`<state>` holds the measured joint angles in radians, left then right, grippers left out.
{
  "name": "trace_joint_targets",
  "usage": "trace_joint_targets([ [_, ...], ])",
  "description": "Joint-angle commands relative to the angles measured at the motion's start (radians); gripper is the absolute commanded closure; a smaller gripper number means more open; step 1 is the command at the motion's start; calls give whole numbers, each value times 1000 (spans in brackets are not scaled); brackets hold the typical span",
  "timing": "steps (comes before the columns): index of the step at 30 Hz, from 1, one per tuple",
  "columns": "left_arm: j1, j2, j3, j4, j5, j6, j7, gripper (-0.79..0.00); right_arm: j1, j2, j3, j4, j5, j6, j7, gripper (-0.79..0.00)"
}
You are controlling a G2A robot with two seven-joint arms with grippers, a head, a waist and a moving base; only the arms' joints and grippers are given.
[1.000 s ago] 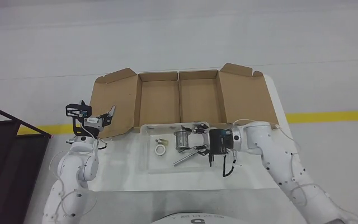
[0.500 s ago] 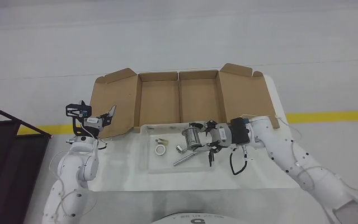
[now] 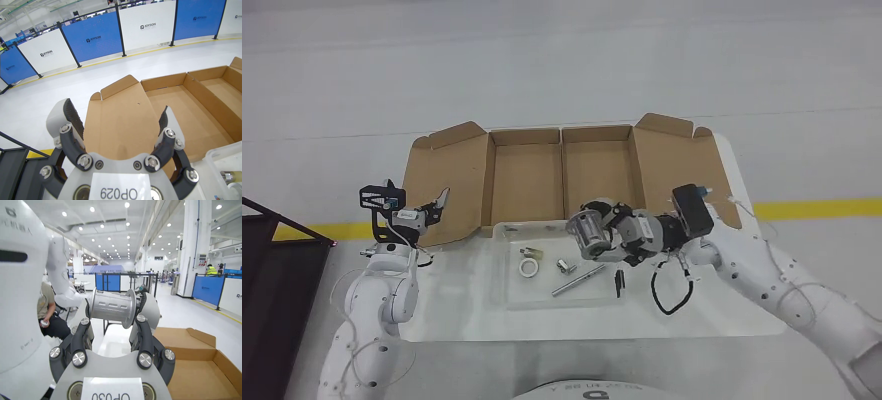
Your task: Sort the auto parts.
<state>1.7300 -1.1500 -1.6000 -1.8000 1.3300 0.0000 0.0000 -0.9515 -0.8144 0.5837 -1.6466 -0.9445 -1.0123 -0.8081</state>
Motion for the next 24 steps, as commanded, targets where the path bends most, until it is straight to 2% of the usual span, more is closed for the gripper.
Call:
trace_joint_targets([
  [1,0,0,0,0,0,0,0,-785,42,4,-35,-3,35,0,0,0],
  [13,0,0,0,0,0,0,0,-785,54,5,-55,-8,52,3,7,0],
  [18,0,0,0,0,0,0,0,-785,64,-12,-145,-85,293,0,9,0],
  [22,0,0,0,0,0,0,0,-785,145,-28,-268,-120,591,0,35,0],
  [24,0,0,0,0,0,0,0,-785,190,-36,-308,-111,733,0,85,0],
])
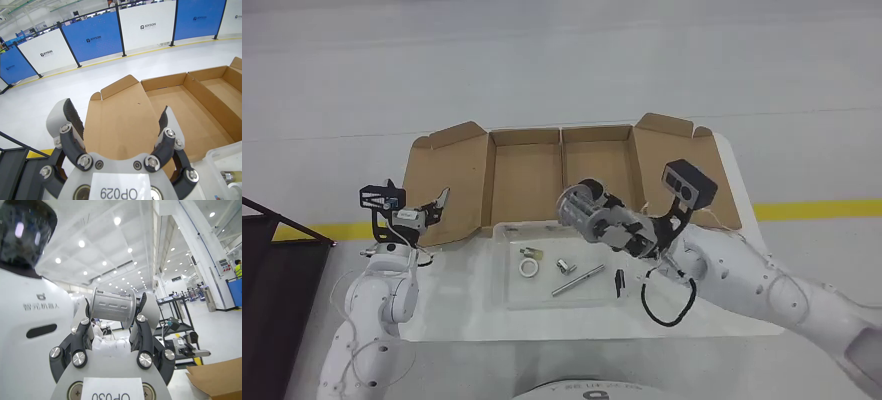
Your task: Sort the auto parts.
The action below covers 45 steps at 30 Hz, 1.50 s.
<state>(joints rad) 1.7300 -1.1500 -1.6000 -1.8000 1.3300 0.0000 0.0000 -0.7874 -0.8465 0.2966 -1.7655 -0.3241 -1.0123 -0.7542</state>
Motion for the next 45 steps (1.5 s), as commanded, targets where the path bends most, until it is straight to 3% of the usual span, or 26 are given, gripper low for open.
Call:
trace_joint_targets([
  [1,0,0,0,0,0,0,0,-785,44,-7,-30,25,170,0,63,0],
  [8,0,0,0,0,0,0,0,-785,66,-25,2,64,473,0,279,0],
  [19,0,0,0,0,0,0,0,-785,-67,-46,246,90,681,0,619,0],
  [22,0,0,0,0,0,0,0,-785,-120,-54,360,129,509,0,577,0],
  [27,0,0,0,0,0,0,0,-785,-240,-79,529,144,39,11,285,0],
  [31,0,0,0,0,0,0,0,-785,-333,-103,604,85,-380,266,32,0],
  [33,0,0,0,0,0,0,0,-785,-366,-112,602,73,-497,340,-51,0],
  [37,0,0,0,0,0,0,0,-785,-384,-126,600,78,-575,400,-90,0],
  [45,0,0,0,0,0,0,0,-785,-385,-145,611,95,-562,366,-67,0],
])
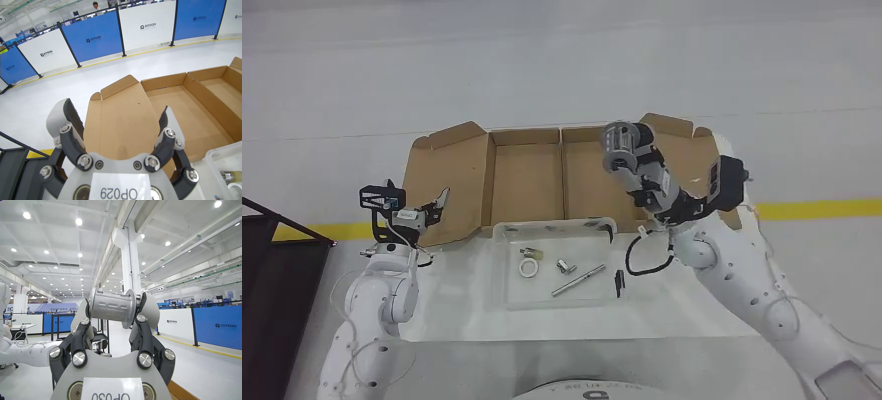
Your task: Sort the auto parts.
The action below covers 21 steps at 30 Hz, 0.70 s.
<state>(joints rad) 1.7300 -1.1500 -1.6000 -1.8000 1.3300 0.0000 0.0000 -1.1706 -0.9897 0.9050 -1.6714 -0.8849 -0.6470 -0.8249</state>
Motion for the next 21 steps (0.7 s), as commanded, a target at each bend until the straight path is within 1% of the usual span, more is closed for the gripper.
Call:
trace_joint_targets([
  [1,0,0,0,0,0,0,0,-785,-2,-4,7,2,-2,4,10,0],
  [2,0,0,0,0,0,0,0,-785,-2,-5,11,3,-3,11,23,0],
  [3,0,0,0,0,0,0,0,-785,-1,-6,9,17,1,19,80,0],
  [5,0,0,0,0,0,0,0,-785,31,-9,9,30,49,50,254,0],
  [8,0,0,0,0,0,0,0,-785,88,-19,9,36,112,140,474,0],
  [11,0,0,0,0,0,0,0,-785,127,-28,5,25,116,237,627,0],
  [16,0,0,0,0,0,0,0,-785,176,-43,-18,29,36,409,855,0],
  [18,0,0,0,0,0,0,0,-785,190,-51,-28,43,29,450,915,0],
  [21,0,0,0,0,0,0,0,-785,202,-59,-29,83,39,484,968,0],
])
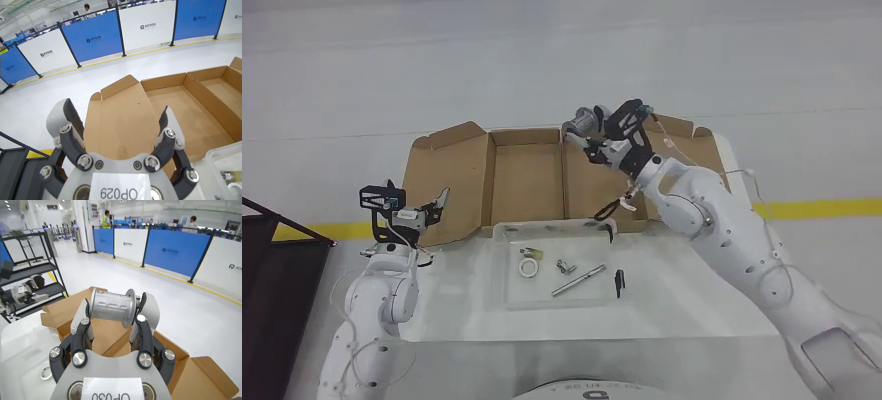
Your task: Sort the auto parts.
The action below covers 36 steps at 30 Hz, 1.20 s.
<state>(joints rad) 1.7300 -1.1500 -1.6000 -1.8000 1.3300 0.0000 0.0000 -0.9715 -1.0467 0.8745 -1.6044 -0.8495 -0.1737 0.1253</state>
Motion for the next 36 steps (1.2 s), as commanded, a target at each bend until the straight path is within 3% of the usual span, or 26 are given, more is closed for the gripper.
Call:
trace_joint_targets([
  [1,0,0,0,0,0,0,0,-785,5,-5,3,29,9,18,31,0],
  [11,0,0,0,0,0,0,0,-785,55,-27,4,184,44,44,212,0],
  [18,0,0,0,0,0,0,0,-785,123,-64,-48,318,90,27,268,0],
  [29,0,0,0,0,0,0,0,-785,197,-124,-122,488,126,112,408,0],
  [31,0,0,0,0,0,0,0,-785,203,-130,-125,499,127,114,408,-175],
  [34,0,0,0,0,0,0,0,-785,209,-138,-126,513,127,112,412,-206],
  [36,0,0,0,0,0,0,0,-785,212,-143,-127,523,127,117,422,-172],
])
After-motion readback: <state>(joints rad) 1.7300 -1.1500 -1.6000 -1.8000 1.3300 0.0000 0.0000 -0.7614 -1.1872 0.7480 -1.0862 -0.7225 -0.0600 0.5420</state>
